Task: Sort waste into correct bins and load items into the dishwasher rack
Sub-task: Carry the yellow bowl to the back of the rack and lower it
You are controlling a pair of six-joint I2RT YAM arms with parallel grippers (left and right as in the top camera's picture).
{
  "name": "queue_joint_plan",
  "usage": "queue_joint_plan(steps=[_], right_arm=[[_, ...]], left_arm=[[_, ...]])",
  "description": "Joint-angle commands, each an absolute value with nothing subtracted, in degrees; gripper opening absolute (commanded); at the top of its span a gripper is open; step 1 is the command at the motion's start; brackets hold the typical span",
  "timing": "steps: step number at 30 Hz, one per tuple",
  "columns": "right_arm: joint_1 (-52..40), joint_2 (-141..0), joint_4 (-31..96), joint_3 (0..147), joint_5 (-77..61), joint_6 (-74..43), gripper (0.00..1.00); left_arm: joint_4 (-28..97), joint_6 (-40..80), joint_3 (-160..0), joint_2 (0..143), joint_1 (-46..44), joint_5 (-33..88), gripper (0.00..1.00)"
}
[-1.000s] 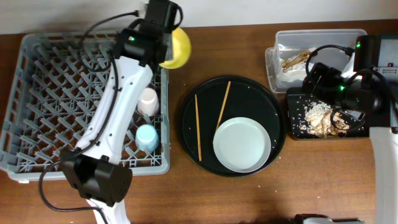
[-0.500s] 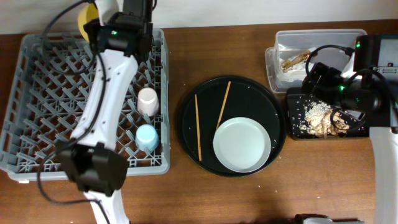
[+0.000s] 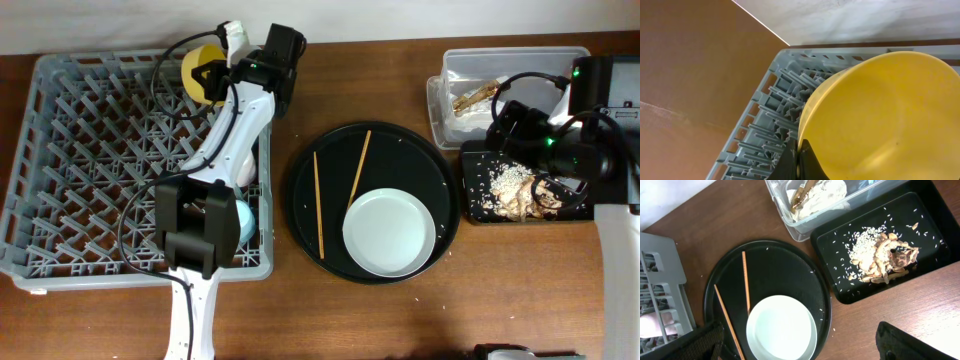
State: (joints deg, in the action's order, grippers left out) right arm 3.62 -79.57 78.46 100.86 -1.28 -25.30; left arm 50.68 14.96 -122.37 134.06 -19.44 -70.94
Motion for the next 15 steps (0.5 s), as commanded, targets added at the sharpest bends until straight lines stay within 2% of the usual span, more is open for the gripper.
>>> queue_joint_plan(steps=[1, 8, 9, 12, 15], right_arm=[[3.79, -79.55, 78.50, 101.27, -0.36, -25.32, 0.98], [3.79, -79.88, 78.50, 101.27, -0.36, -25.32, 0.98], [3.79, -79.88, 78.48, 101.27, -0.36, -25.32, 0.98], [3.79, -79.88, 78.50, 101.27, -0.36, -25.32, 0.98], [3.79, -79.88, 78.50, 101.27, -0.36, -25.32, 0.99]], left_arm=[[50.04, 14.50, -122.89, 135.00, -19.46, -70.24, 0.00], [47.94, 14.46, -122.89, 135.04, -20.03, -70.35, 0.00], [47.42, 14.44, -122.89, 135.04, -20.03, -72.40, 0.00], [45.82, 13.45, -122.89, 135.04, -21.17, -89.82, 0.00], [45.76, 14.31, -122.87, 135.11, -21.71, -86.54, 0.00]])
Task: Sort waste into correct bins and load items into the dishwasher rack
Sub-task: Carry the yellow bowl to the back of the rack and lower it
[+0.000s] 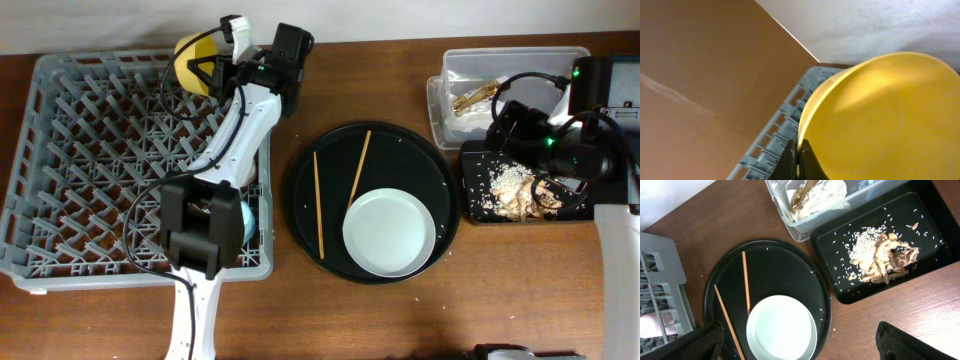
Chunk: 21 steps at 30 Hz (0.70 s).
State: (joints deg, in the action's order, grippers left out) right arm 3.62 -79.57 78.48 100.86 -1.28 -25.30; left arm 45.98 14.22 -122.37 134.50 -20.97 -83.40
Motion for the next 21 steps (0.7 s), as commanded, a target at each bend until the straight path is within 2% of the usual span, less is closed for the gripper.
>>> queue_joint_plan(steps=[1, 11, 21], right_arm=[[3.77, -79.88, 78.50, 101.27, -0.36, -25.32, 0.98], [3.79, -79.88, 78.50, 101.27, -0.36, -25.32, 0.98], [3.79, -79.88, 78.50, 101.27, -0.36, -25.32, 0.98]], left_arm=[[45.47, 14.31, -122.87, 135.11, -21.71, -83.81, 0.00], [43.46, 14.26, -122.78, 141.32, -21.58, -82.50, 0.00], [42.59, 14.02, -122.78, 142.87, -21.87, -89.56, 0.00]])
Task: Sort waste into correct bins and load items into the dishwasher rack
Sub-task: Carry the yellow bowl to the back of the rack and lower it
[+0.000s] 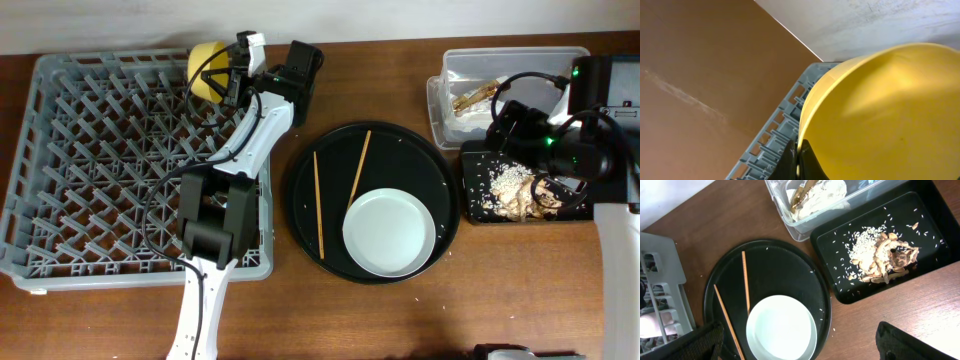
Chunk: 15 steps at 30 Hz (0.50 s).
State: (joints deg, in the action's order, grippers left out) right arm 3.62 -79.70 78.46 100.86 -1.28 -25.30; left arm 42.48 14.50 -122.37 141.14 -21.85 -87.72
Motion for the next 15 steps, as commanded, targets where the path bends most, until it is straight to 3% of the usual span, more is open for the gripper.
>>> queue_joint_plan(steps=[1, 11, 12, 13, 15], right_arm=[[3.79, -79.88, 78.50, 101.27, -0.36, -25.32, 0.98], [3.79, -79.88, 78.50, 101.27, -0.36, -25.32, 0.98], [3.79, -79.88, 78.50, 101.27, -0.36, -25.32, 0.98], [3.79, -79.88, 78.50, 101.27, -0.36, -25.32, 0.99], [3.79, -79.88, 78.50, 101.27, -0.36, -25.32, 0.99]], left_arm=[[42.68, 14.02, -122.78, 142.87, -22.24, -89.34, 0.00], [43.13, 14.00, -122.78, 142.87, -26.63, -80.29, 0.02], [43.97, 13.58, -122.78, 142.87, -26.85, -78.76, 0.23], [44.86, 11.73, -122.78, 142.87, -27.03, -75.55, 0.37], [45.08, 7.07, -122.80, 142.80, -27.42, -68.47, 0.39]])
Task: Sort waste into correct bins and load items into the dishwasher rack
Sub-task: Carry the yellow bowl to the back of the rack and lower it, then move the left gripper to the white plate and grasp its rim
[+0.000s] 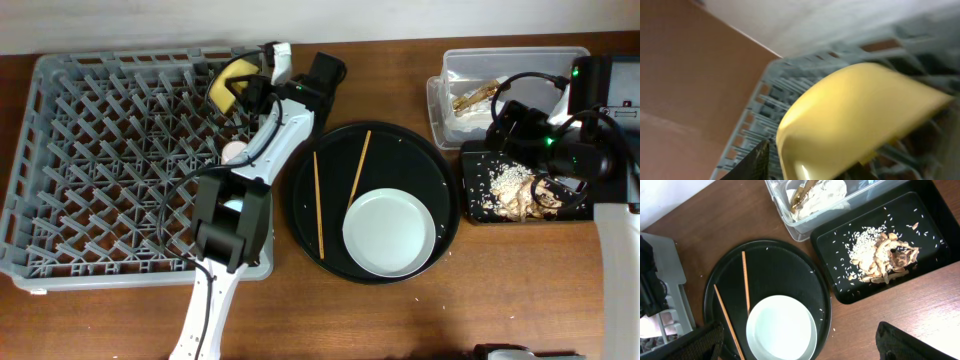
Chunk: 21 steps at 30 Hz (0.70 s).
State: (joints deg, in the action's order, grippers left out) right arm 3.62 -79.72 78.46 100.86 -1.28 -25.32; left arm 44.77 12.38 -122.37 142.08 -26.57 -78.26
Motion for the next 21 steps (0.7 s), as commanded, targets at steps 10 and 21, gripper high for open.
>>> queue_joint_plan(steps=[10, 21], right_arm=[[3.79, -79.88, 78.50, 101.27, -0.36, -25.32, 0.98], [3.79, -79.88, 78.50, 101.27, -0.36, -25.32, 0.98]], left_arm=[[57.78, 6.57, -134.43, 136.97, -31.77, -36.25, 0.77], [91.39, 2.90, -136.64, 132.40, -35.00, 7.73, 0.80]])
